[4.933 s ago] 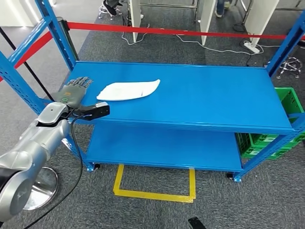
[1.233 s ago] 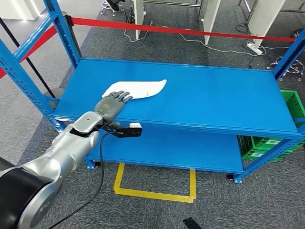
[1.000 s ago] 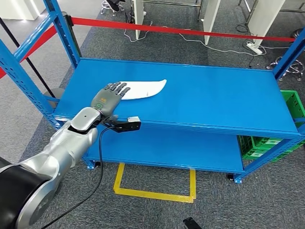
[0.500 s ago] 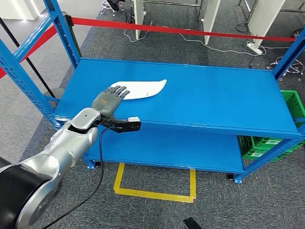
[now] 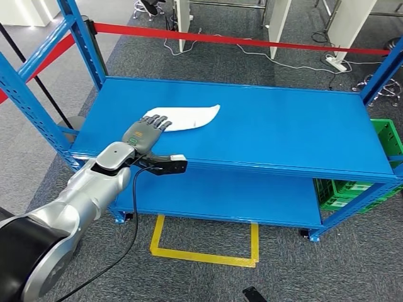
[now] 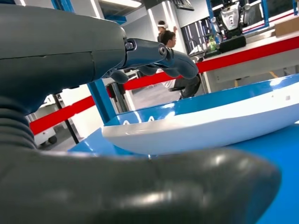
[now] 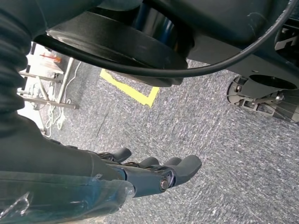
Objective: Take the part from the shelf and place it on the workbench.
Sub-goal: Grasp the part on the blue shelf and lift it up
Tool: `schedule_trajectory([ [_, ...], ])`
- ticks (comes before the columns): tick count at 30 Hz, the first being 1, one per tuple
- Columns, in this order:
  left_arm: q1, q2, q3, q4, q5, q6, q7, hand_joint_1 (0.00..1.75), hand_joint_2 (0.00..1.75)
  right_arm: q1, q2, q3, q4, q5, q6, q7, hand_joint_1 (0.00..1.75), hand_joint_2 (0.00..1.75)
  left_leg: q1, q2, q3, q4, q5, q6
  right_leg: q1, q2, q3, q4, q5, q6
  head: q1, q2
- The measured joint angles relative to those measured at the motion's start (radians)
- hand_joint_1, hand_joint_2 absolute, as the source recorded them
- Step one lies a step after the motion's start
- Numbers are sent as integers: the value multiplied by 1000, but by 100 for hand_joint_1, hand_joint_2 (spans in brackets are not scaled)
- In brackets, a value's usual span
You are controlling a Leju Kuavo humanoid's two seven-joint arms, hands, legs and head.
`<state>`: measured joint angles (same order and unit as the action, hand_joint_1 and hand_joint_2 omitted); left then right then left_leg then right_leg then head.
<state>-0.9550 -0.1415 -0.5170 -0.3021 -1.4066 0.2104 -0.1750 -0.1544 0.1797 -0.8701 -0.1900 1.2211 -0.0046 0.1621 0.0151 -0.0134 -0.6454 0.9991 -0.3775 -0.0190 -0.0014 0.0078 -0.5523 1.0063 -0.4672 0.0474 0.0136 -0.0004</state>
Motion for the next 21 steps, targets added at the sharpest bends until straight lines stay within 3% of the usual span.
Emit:
schedule_trajectory([
  [5,-3,1,-1,0,-2,-4,6,0,0,0,2,0,0,1,0,0,0,175,-8,0,0,1,-4,6,-8,0,0,-2,-1,5,0,0],
  [9,-8,2,-3,0,-3,-5,10,0,0,-1,4,0,0,2,0,-1,0,175,-6,1,12,-15,-6,21,-11,0,-2,8,-13,17,1,0],
  [11,-11,0,-3,-1,-3,-5,11,0,0,-1,4,-1,0,2,0,-2,0,175,-1,2,23,-24,-6,27,-12,-1,-50,99,-55,22,4,0],
  [13,-11,-1,-3,-1,-3,-5,12,0,0,-7,4,-1,0,1,0,-5,0,175,0,2,26,-24,-11,27,-13,-1,-129,239,-105,27,7,0],
  [14,-9,-1,-3,0,-3,-5,12,0,0,-11,4,-2,0,0,0,-6,0,175,1,2,29,-24,-14,25,-15,-2,-157,281,-109,30,7,0],
  [15,-7,-1,-3,0,-3,-5,12,0,0,-13,4,-2,0,1,0,-6,0,175,3,1,34,-23,-18,21,-17,-2,-166,283,-91,33,7,0],
  [16,-5,-2,-4,0,-3,-5,12,0,0,-14,4,-2,0,1,0,-6,0,175,7,-1,40,-21,-23,15,-20,-2,-155,245,-54,37,7,0],
  [18,-5,-2,-4,0,-3,-5,12,0,0,-9,6,-2,1,2,1,-5,0,175,13,-4,51,-13,-37,-1,-28,-3,-103,115,26,50,10,0],
  [19,-6,-2,-4,0,-3,-5,12,0,0,-6,7,-2,2,2,0,-4,0,175,14,-6,52,-7,-43,-9,-30,-2,-81,66,42,49,14,0],
  [21,-7,-1,-4,0,-3,-5,12,0,0,-2,10,-2,5,2,0,-4,0,175,10,-7,48,-1,-47,-22,-29,3,-67,38,36,35,14,0],
])
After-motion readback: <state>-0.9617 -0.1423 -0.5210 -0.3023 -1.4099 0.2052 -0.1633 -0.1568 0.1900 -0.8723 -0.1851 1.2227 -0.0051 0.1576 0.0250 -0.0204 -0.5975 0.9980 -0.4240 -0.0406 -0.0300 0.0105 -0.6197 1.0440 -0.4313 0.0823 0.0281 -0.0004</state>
